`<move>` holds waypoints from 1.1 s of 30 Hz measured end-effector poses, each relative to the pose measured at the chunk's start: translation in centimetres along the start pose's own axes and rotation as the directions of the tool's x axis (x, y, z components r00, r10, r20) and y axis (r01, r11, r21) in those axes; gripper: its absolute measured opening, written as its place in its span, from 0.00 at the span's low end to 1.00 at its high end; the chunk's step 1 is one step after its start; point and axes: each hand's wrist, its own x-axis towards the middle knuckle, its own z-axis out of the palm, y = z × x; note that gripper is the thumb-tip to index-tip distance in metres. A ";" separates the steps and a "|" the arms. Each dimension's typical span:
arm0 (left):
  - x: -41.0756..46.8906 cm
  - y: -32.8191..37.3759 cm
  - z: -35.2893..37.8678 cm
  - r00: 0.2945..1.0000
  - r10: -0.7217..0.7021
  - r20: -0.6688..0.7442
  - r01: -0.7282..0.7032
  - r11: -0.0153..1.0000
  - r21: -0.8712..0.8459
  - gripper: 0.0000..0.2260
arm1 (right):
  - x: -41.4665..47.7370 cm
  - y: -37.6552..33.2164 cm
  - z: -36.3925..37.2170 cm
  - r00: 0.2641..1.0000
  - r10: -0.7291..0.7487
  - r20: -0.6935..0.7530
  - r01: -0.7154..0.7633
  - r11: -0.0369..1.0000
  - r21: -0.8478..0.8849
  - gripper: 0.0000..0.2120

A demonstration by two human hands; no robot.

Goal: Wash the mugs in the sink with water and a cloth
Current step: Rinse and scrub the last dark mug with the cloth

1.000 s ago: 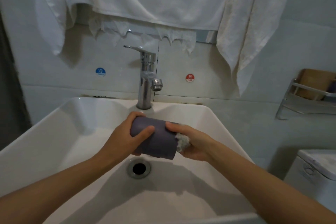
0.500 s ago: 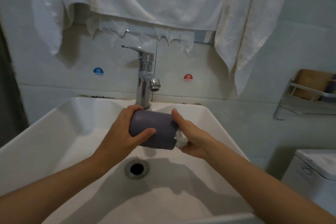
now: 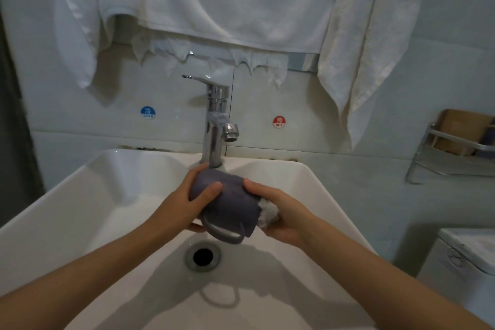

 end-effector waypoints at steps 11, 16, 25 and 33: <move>-0.7 -0.7 -0.3 0.949 -0.314 0.026 0.314 0.937 -0.151 0.17 | 0.4 1.8 0.8 0.978 -0.206 0.012 0.134 0.588 -0.798 0.23; -0.1 -1.0 -0.3 0.995 0.030 -0.098 -0.020 0.995 0.103 0.36 | 0.3 1.1 1.5 0.968 -0.173 -0.182 0.071 0.885 -0.461 0.18; -0.1 -0.2 -0.3 0.987 -0.153 -0.043 0.147 0.982 -0.118 0.21 | 0.1 0.9 1.4 0.980 -0.179 -0.087 0.126 0.897 -0.424 0.22; -0.3 -1.1 -0.3 0.891 -0.449 0.063 0.448 0.850 -0.277 0.21 | 0.2 1.8 0.9 0.979 -0.183 0.088 0.182 0.599 -0.780 0.22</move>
